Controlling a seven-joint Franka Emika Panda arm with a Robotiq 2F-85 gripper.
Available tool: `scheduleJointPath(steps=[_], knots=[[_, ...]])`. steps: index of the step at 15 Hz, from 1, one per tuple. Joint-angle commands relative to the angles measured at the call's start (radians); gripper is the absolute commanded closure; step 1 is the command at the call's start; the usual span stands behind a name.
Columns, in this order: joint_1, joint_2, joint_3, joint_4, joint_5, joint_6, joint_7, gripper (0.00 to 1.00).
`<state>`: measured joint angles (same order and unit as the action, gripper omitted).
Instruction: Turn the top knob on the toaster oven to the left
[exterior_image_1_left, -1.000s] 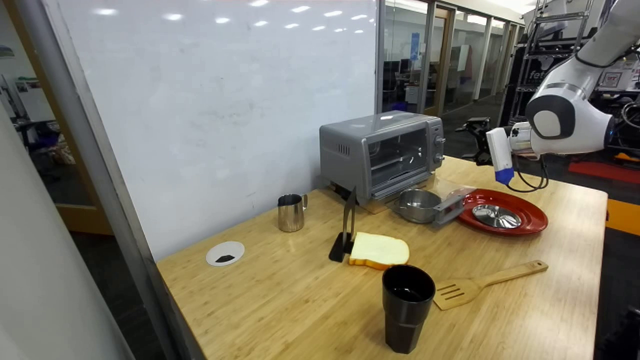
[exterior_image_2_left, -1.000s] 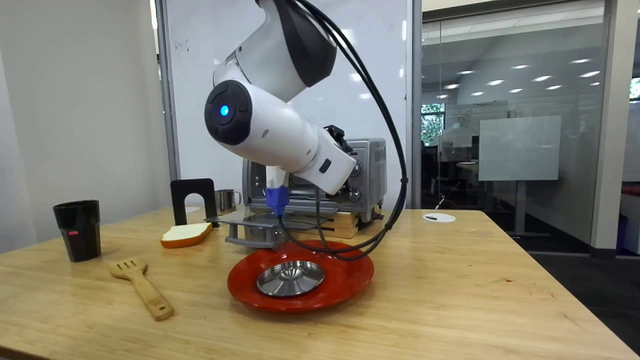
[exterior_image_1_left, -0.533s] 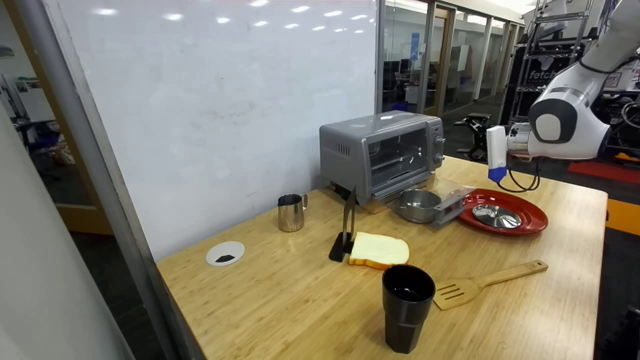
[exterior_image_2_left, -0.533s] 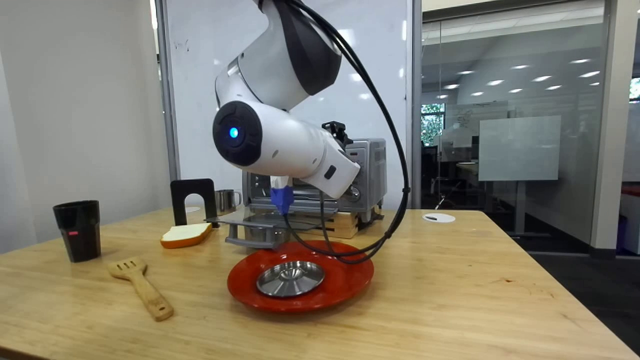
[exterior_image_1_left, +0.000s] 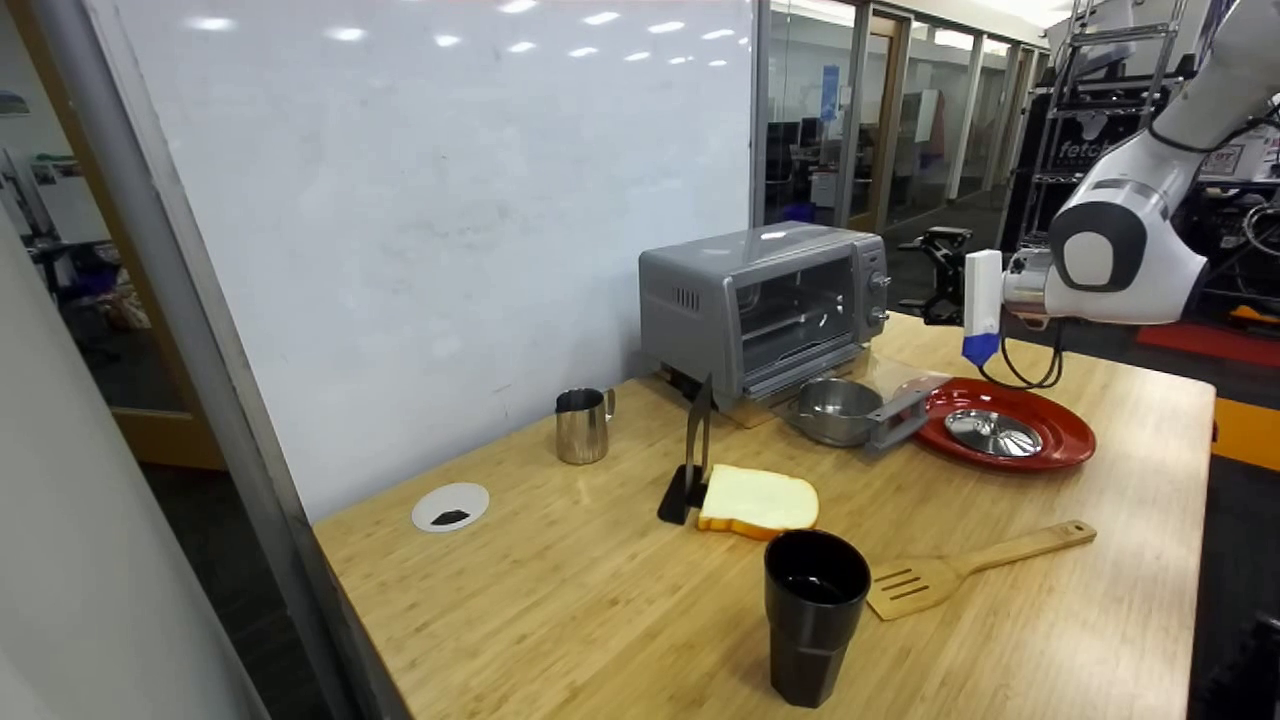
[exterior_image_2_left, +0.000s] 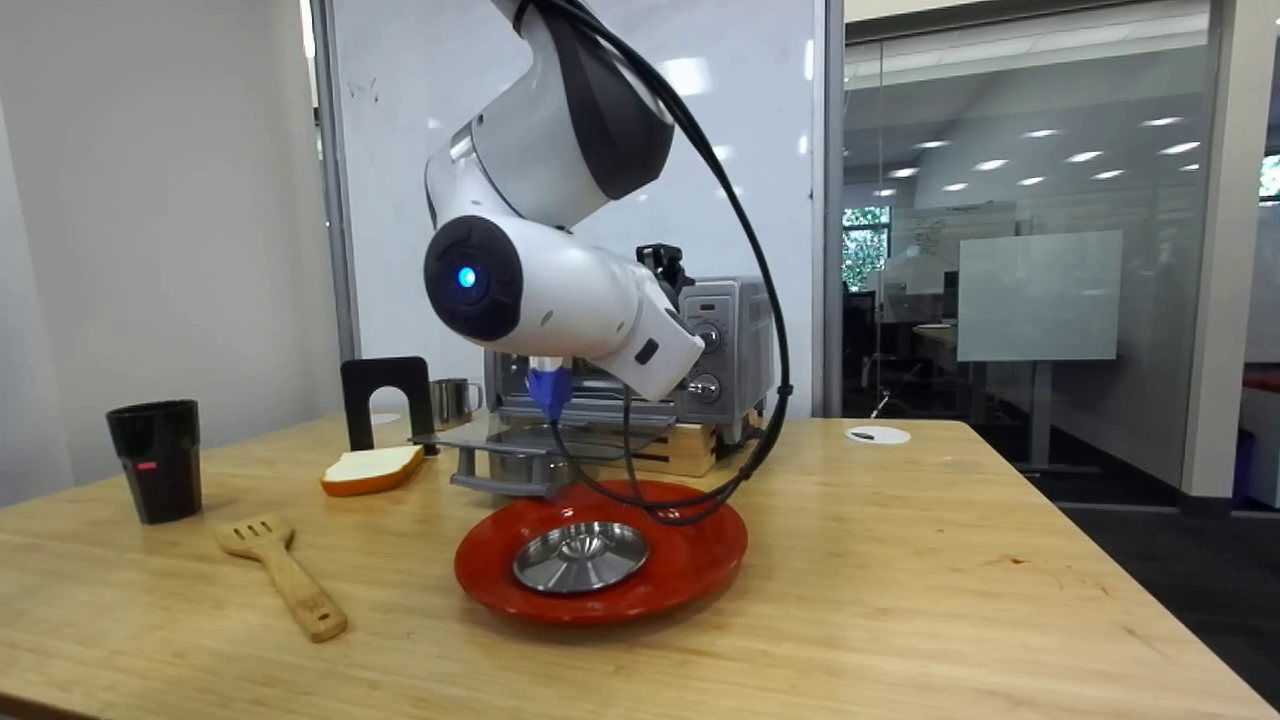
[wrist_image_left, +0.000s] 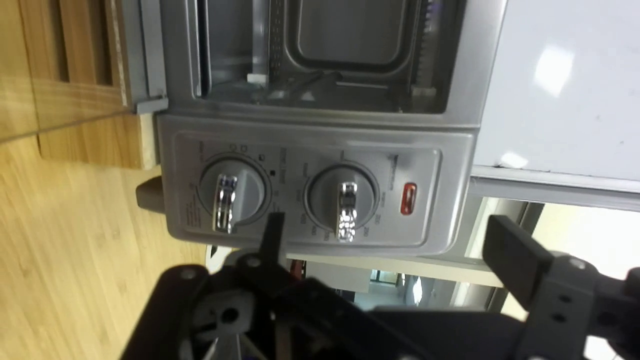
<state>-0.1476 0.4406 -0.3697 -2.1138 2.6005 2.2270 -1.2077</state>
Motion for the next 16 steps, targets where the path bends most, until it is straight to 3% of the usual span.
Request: scheduleJointPath(steps=[1, 16], knots=[[-0.012, 0.015, 0.040, 0.016, -0.003, -0.001, 0.052, 0.00], [-0.036, 0.073, 0.034, 0.121, 0.000, 0.063, 0.166, 0.00]])
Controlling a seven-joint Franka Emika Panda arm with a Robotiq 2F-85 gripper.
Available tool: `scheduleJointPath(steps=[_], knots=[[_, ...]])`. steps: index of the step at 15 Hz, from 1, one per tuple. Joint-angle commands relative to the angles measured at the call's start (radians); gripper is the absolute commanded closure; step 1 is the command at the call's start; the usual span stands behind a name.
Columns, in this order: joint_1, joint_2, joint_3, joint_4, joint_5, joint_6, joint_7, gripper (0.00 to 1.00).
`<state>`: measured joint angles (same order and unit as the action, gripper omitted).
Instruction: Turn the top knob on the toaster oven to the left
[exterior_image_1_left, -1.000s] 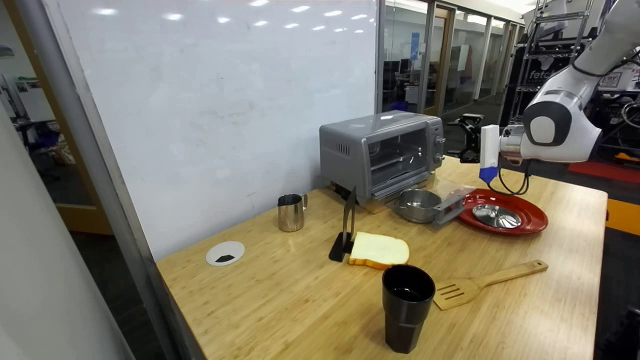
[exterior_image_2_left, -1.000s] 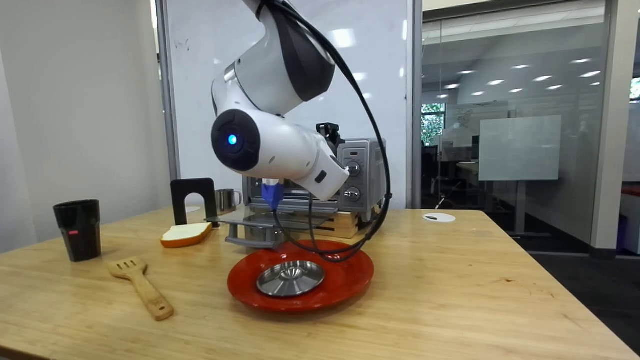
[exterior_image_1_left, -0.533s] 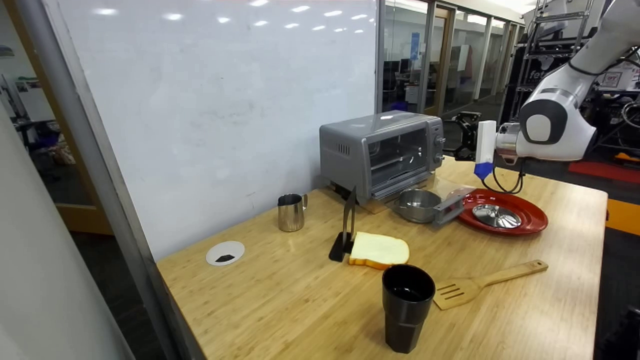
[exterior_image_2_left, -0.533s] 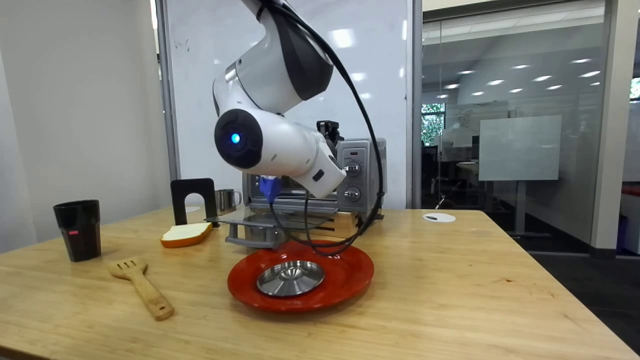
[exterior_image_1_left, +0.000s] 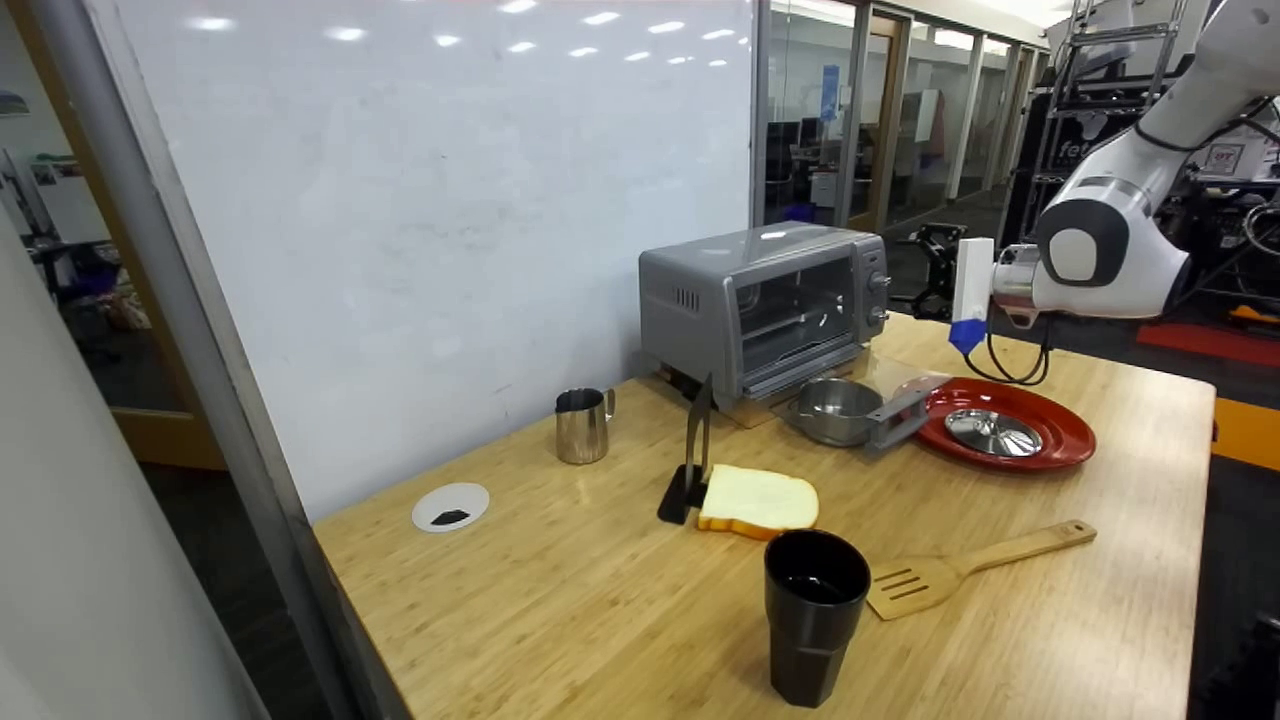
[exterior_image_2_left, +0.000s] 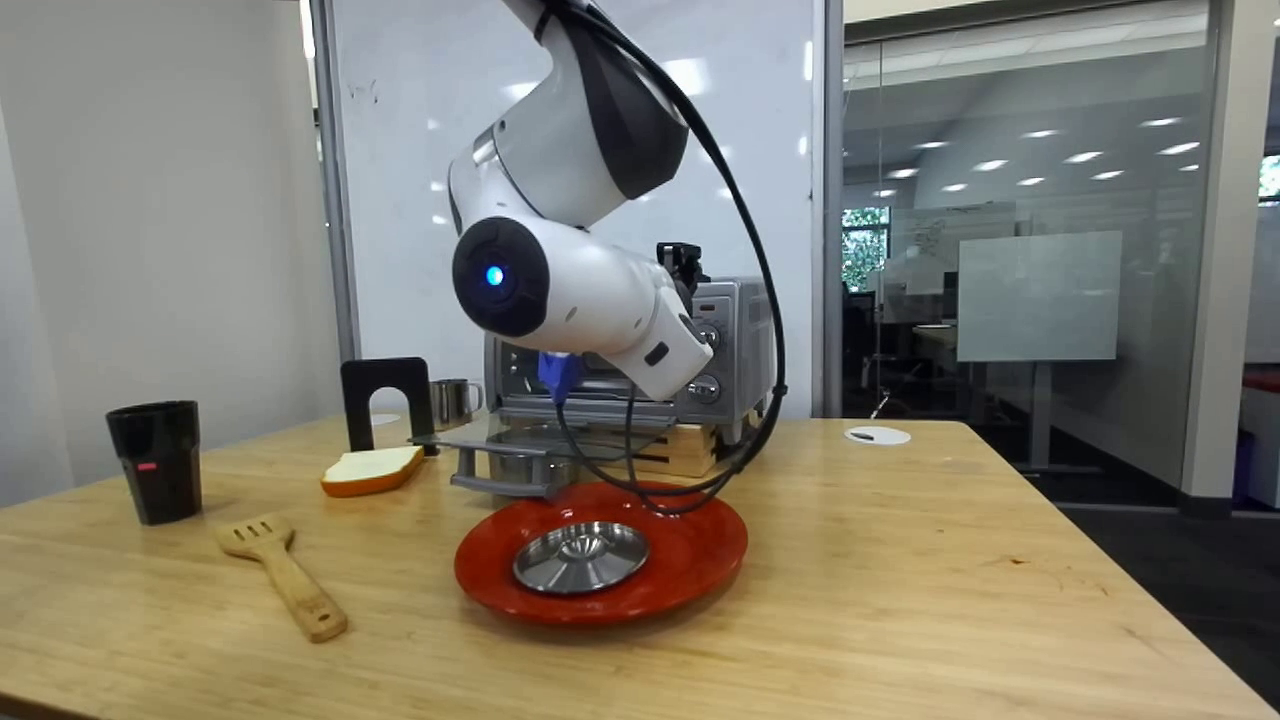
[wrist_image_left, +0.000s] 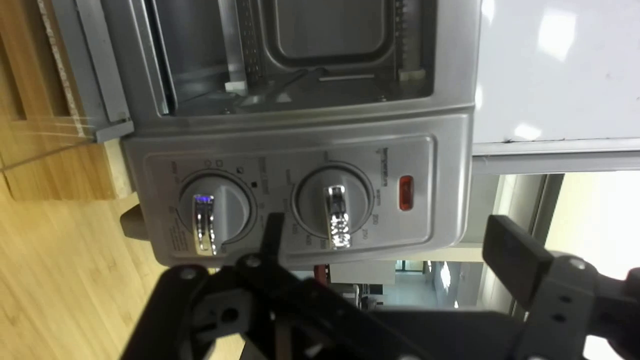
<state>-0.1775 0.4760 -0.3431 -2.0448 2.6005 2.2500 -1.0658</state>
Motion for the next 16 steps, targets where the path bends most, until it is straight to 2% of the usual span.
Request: scheduleJointPath(steps=[1, 6, 16], knots=[[-0.005, 0.044, 0.008, 0.060, 0.000, 0.045, 0.026, 0.00], [-0.001, 0.066, 0.008, 0.093, 0.000, 0.074, 0.034, 0.00], [0.017, 0.048, 0.002, 0.082, 0.000, 0.104, 0.009, 0.00]])
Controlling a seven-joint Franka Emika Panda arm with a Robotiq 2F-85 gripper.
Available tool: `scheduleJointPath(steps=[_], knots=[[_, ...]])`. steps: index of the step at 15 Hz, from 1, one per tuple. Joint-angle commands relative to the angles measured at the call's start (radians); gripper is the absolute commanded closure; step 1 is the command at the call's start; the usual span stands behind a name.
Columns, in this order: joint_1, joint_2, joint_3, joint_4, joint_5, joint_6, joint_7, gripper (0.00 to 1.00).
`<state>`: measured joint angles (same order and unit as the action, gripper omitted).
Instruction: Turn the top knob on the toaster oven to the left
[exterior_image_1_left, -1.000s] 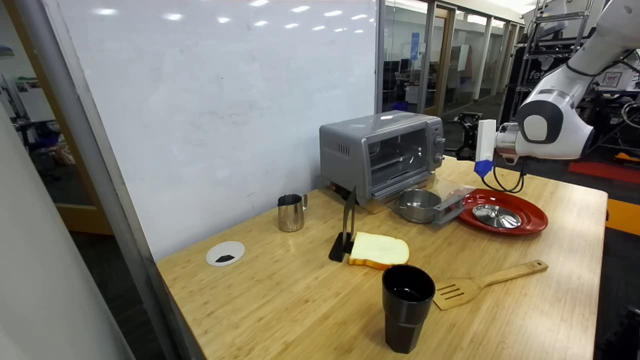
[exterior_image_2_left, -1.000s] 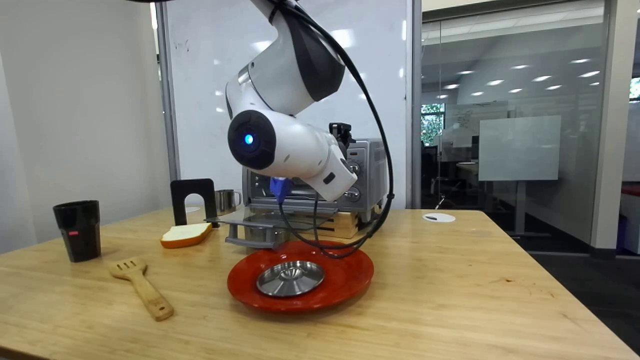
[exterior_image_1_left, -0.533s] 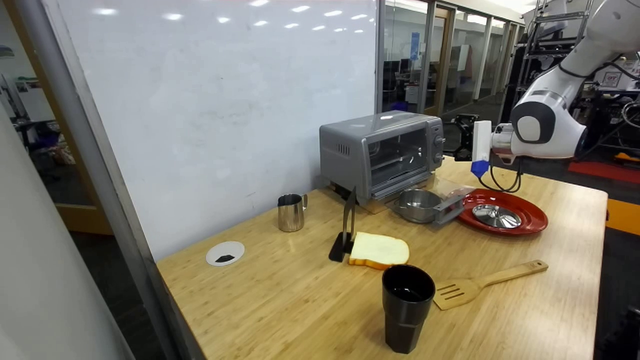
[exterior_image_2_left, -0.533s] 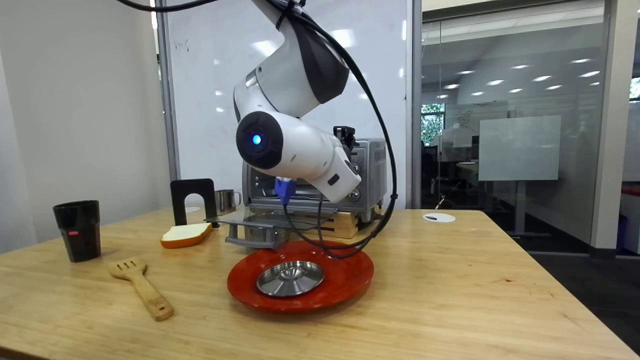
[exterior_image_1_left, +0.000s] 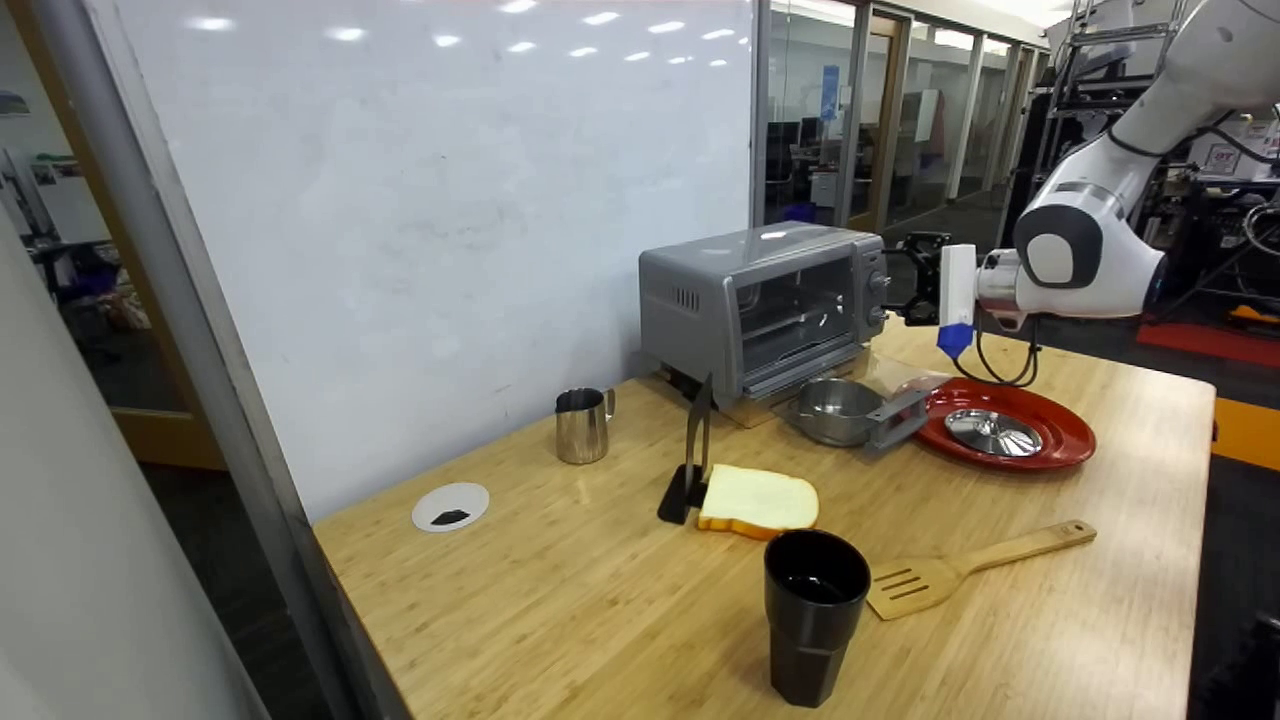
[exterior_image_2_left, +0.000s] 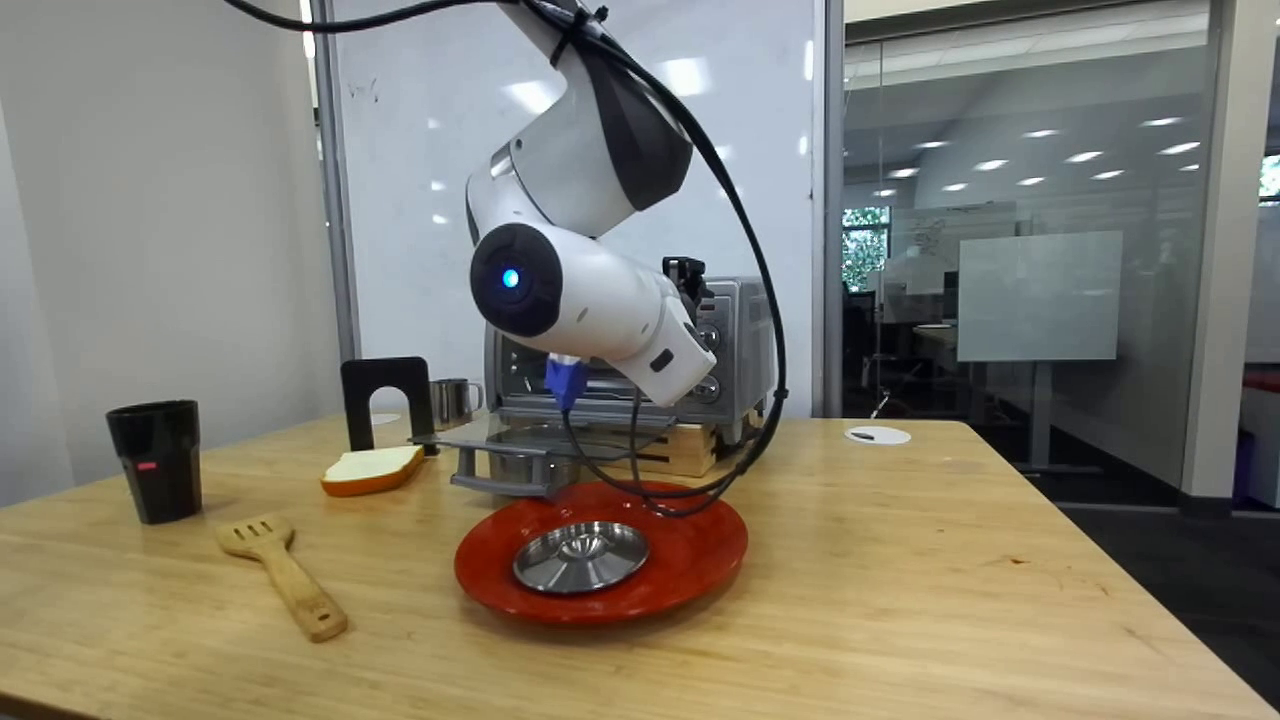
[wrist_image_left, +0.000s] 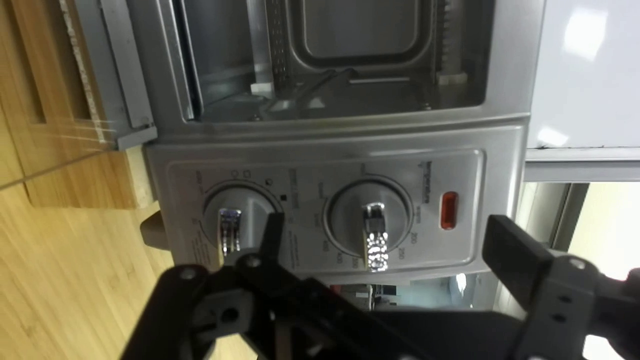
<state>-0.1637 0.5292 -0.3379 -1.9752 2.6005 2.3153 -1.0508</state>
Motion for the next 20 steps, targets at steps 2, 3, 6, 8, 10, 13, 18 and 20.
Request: scheduleJointPath(steps=[2, 3, 6, 8, 10, 13, 18, 20], knots=[[0.001, -0.007, -0.007, 0.015, 0.000, 0.045, -0.006, 0.00], [0.001, -0.008, -0.009, 0.016, 0.000, 0.048, -0.007, 0.01], [0.004, -0.020, -0.013, 0.006, 0.000, 0.044, -0.023, 0.00], [0.007, -0.028, -0.012, -0.007, -0.001, 0.040, -0.035, 0.00], [0.010, -0.031, -0.012, -0.015, -0.001, 0.041, -0.046, 0.00], [0.011, -0.039, -0.013, -0.026, -0.001, 0.038, -0.061, 0.00], [0.010, -0.065, -0.014, -0.065, -0.002, 0.025, -0.085, 0.00], [0.008, -0.080, -0.013, -0.085, -0.002, 0.020, -0.089, 0.00]])
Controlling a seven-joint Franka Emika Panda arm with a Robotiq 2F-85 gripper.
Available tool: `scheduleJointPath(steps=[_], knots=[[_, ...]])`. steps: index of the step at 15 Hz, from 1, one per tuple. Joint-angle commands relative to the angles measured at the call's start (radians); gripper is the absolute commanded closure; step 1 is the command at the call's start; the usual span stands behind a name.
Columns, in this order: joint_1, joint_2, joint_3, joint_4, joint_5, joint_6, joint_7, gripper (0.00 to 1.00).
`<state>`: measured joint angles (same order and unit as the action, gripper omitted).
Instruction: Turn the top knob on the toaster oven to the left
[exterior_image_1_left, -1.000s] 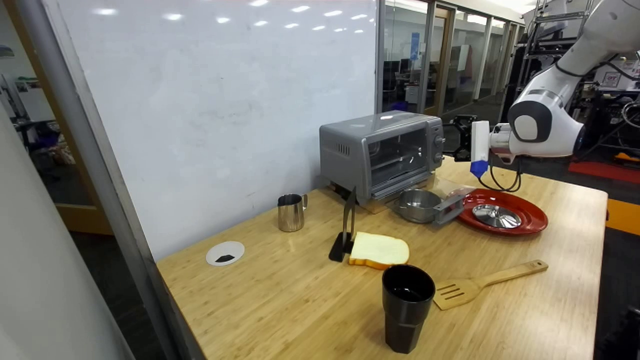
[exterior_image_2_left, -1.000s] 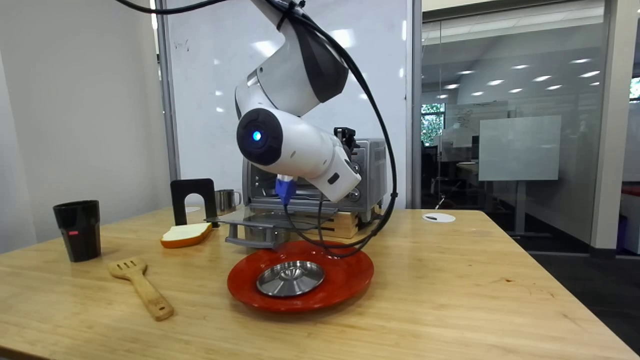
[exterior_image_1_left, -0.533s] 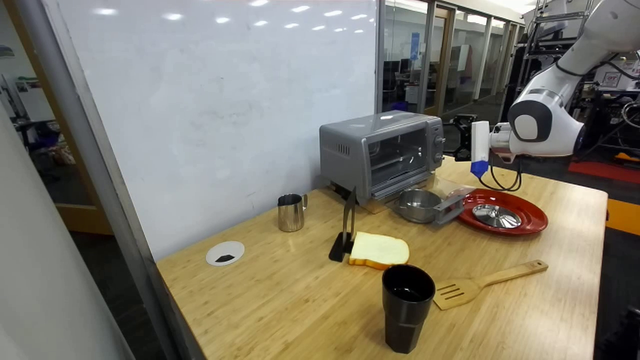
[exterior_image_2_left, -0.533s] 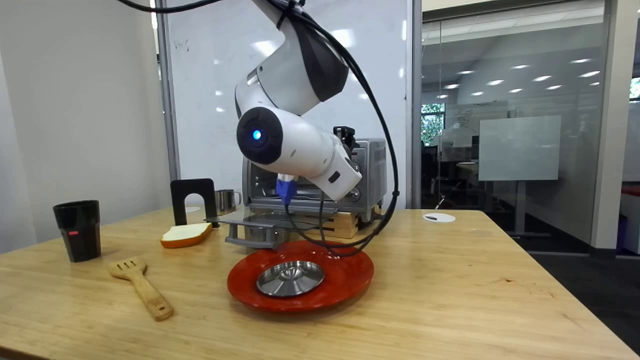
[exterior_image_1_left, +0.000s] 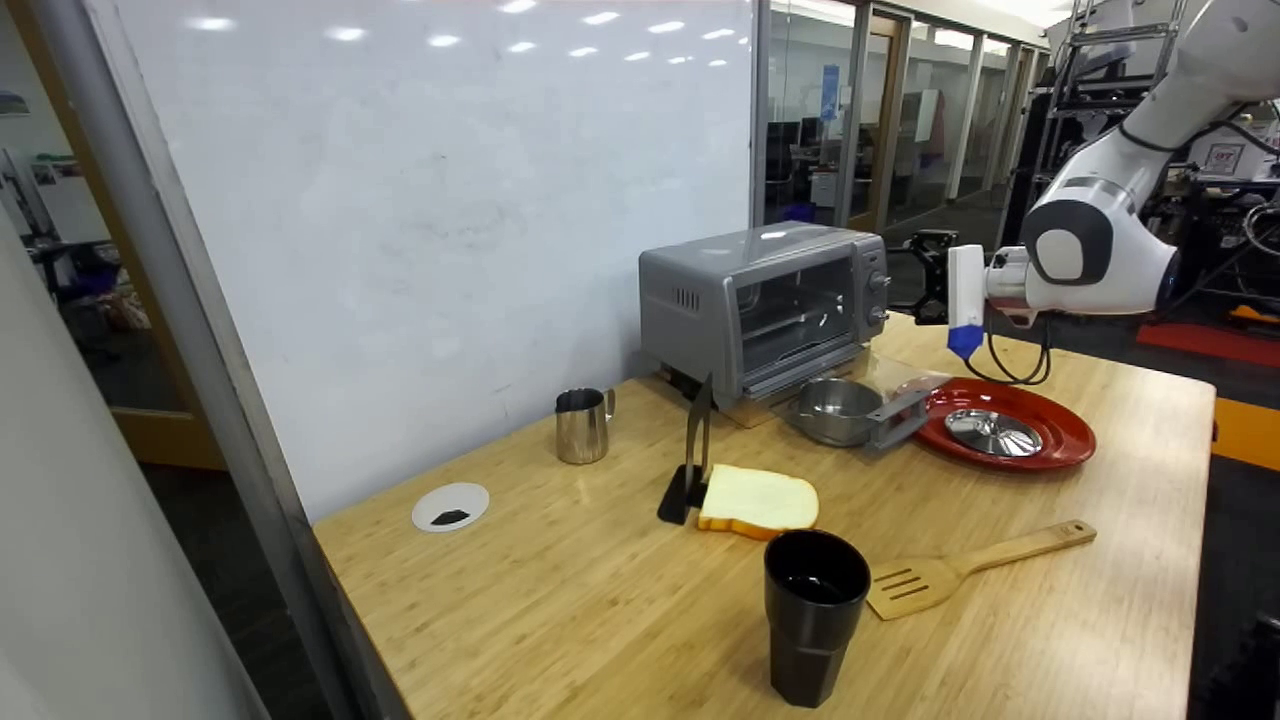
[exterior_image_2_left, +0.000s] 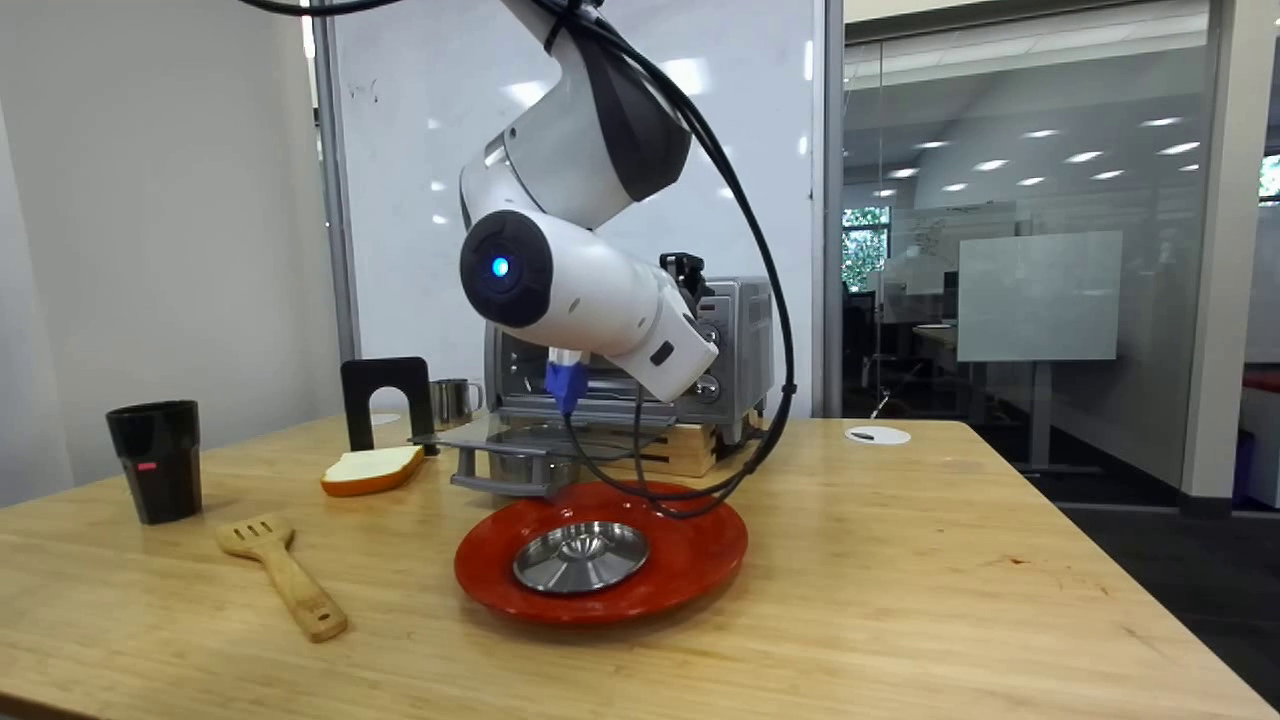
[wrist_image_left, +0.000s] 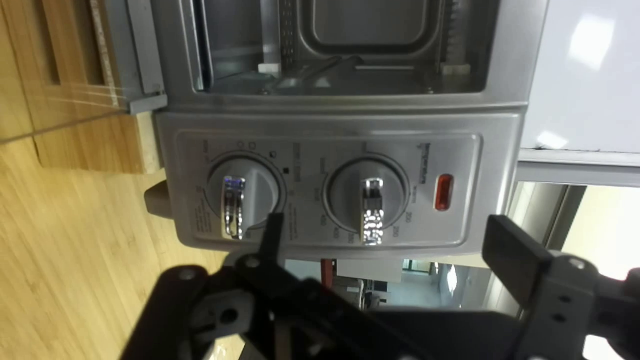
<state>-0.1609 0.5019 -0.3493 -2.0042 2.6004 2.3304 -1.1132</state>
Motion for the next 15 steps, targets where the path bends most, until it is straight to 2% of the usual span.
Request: scheduleJointPath(steps=[1, 2, 4, 13, 15], knots=[[0.005, -0.058, -0.001, -0.061, -0.002, 0.005, -0.026, 0.00], [0.004, -0.063, 0.000, -0.066, -0.002, 0.005, -0.024, 0.25], [0.004, -0.071, 0.001, -0.073, -0.002, 0.007, -0.022, 0.34], [0.012, -0.071, 0.014, -0.070, -0.003, 0.020, -0.010, 0.98], [0.015, -0.071, 0.015, -0.069, -0.003, 0.020, -0.008, 1.00]])
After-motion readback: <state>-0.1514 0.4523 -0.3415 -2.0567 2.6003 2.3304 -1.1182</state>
